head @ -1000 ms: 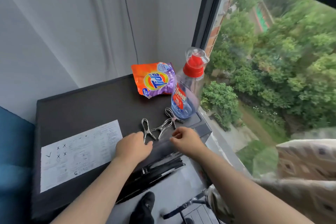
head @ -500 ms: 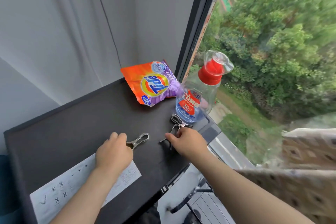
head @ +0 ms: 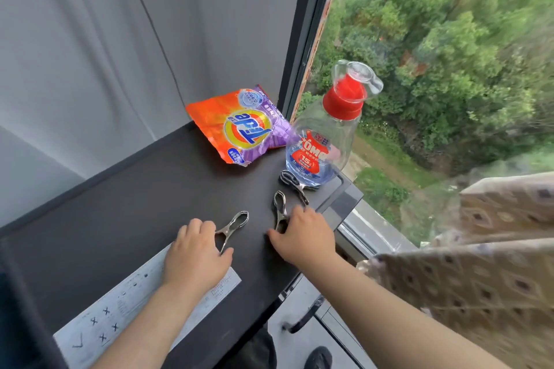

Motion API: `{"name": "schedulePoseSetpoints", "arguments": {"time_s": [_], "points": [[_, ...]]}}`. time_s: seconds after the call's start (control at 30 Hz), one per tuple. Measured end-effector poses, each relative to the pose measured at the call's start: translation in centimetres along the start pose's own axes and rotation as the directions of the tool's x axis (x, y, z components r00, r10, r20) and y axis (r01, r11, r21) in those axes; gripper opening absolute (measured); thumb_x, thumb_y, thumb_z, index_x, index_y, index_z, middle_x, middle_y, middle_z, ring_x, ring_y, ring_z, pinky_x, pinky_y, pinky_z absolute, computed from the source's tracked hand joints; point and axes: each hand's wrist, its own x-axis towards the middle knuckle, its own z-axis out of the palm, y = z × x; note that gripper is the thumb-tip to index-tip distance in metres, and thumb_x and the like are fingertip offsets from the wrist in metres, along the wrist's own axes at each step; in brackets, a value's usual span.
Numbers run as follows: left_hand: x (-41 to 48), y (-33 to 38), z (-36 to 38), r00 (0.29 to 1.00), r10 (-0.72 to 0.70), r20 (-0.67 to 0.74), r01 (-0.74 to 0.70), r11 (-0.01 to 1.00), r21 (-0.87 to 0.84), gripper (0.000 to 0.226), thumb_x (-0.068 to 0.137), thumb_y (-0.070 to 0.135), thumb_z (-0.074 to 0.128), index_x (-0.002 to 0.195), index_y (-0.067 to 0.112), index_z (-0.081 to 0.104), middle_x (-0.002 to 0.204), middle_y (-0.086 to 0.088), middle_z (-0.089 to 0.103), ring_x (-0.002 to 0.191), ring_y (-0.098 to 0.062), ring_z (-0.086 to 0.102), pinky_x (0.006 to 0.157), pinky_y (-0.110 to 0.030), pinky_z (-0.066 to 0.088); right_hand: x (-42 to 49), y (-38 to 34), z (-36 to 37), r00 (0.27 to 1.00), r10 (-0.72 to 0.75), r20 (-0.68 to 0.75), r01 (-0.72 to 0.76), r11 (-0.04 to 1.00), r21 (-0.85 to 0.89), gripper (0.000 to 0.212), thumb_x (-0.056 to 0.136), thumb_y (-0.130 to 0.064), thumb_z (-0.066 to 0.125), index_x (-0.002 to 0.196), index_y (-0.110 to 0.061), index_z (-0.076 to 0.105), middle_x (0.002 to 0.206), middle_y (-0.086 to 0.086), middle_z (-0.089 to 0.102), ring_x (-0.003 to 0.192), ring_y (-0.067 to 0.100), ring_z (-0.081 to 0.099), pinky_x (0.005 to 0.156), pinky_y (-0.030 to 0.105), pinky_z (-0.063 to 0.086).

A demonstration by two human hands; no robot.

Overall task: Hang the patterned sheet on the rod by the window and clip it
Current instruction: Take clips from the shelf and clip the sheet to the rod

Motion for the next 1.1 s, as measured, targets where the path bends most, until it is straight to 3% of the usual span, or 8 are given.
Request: {"name": "schedulePoseSetpoints", "arguments": {"time_s": [0.2,0.33,0.47,0.57,0.73,0.83,0.97,1.1], "points": [[-1.0,-0.2,-0.6,0.998,-0.054,-0.010,0.050,0.973,-0.226,0.020,0.074,0.030,0.072,0.088,0.020,0.061,0.092,0.006,0.055,0.090,-0.023,0.053,0.071,-0.035,0.048,-1.5,1.4,0.5,0.999,0.030,-0.036,-0.021,0.976,0.217,0.034,0.082,-0.044,0.052,0.100,-0.015,0.050,0.106,0.004,0.052,0.107,0.026,0.050,0.087,0.035,0.043],[-2.1,1.0,-2.8,0.992,-0.121,-0.030,0.081,0.804,-0.589,0.016,0.077,0.017,0.073,0.089,0.025,0.066,0.088,0.011,0.059,0.079,-0.009,0.058,0.067,-0.021,0.045,-3.2,2.7,-1.8,0.982,0.019,-0.186,0.077,0.864,0.497,0.035,0.079,-0.029,0.062,0.112,-0.016,0.061,0.099,-0.005,0.055,0.097,0.013,0.055,0.087,0.023,0.044],[-3.1,4.3,-5.9,0.992,-0.102,-0.073,0.002,0.595,-0.803,0.035,0.075,0.004,0.077,0.100,0.024,0.063,0.090,0.005,0.065,0.075,-0.007,0.062,0.065,-0.007,0.049,-6.5,6.3,-6.4,0.941,0.086,-0.329,0.177,0.702,0.690,0.044,0.076,-0.014,0.067,0.121,-0.016,0.064,0.094,-0.002,0.063,0.083,0.008,0.061,0.078,0.013,0.049],[-3.8,8.2,-8.1,0.991,-0.030,-0.134,-0.103,0.483,-0.870,0.037,0.075,0.000,0.077,0.094,0.025,0.059,0.089,-0.002,0.065,0.076,-0.011,0.062,0.065,-0.015,0.052,-10.1,10.6,-9.8,0.915,0.219,-0.338,0.178,0.533,0.827,0.039,0.077,-0.009,0.074,0.110,-0.026,0.062,0.090,-0.004,0.069,0.079,0.006,0.065,0.078,0.020,0.054],[-8.4,17.2,-11.5,0.958,0.189,-0.218,-0.270,0.327,-0.905,0.028,0.077,-0.008,0.073,0.094,0.012,0.062,0.088,-0.009,0.067,0.063,0.008,0.062,0.063,-0.002,0.048,-19.6,19.5,-13.3,0.805,0.440,-0.399,0.319,0.247,0.915,0.034,0.078,0.003,0.074,0.097,-0.023,0.067,0.077,-0.007,0.074,0.073,0.002,0.066,0.068,0.015,0.051],[-13.4,23.2,-13.4,0.888,0.378,-0.260,-0.356,0.208,-0.911,0.031,0.074,-0.007,0.076,0.098,0.009,0.064,0.091,-0.013,0.069,0.066,0.004,0.065,0.064,-0.005,0.050,-27.1,25.1,-14.4,0.727,0.521,-0.448,0.401,0.207,0.892,0.034,0.079,0.007,0.072,0.100,-0.019,0.068,0.081,-0.003,0.076,0.076,0.005,0.067,0.070,0.016,0.052],[-20.6,31.5,-16.1,0.752,0.566,-0.337,-0.450,0.068,-0.890,0.039,0.074,-0.012,0.071,0.106,0.010,0.064,0.089,-0.008,0.073,0.073,-0.005,0.069,0.065,-0.011,0.054,-37.0,31.7,-16.8,0.614,0.577,-0.539,0.489,0.258,0.833,0.038,0.072,0.001,0.080,0.106,-0.012,0.068,0.083,0.001,0.074,0.076,0.007,0.067,0.071,0.017,0.054],[-27.0,38.6,-19.3,0.610,0.642,-0.465,-0.582,-0.036,-0.812,0.040,0.067,0.000,0.084,0.095,0.020,0.065,0.084,-0.009,0.073,0.071,-0.013,0.068,0.059,-0.016,0.055,-45.4,36.7,-21.0,0.597,0.508,-0.621,0.529,0.333,0.780,0.045,0.063,-0.009,0.088,0.103,-0.008,0.068,0.088,0.007,0.073,0.074,0.006,0.068,0.066,0.015,0.053]]}}
